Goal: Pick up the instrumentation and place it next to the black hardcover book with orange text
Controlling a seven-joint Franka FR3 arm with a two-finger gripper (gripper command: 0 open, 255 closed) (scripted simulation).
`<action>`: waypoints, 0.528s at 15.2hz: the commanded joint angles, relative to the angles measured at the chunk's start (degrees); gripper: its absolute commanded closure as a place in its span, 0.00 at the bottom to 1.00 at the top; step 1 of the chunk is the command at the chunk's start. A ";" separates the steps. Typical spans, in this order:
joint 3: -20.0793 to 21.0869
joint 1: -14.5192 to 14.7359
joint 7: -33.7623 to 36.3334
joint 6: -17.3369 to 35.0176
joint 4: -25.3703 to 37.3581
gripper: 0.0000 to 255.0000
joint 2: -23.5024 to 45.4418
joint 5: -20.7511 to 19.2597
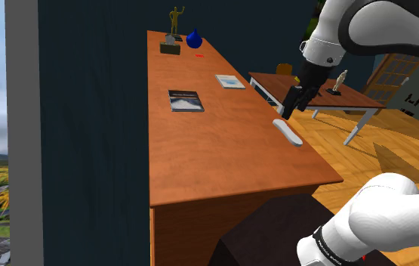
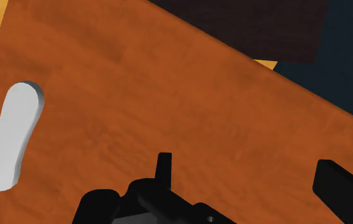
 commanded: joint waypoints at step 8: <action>-6.22 -4.10 -3.35 9.43 -3.08 0.00 6.10 -3.71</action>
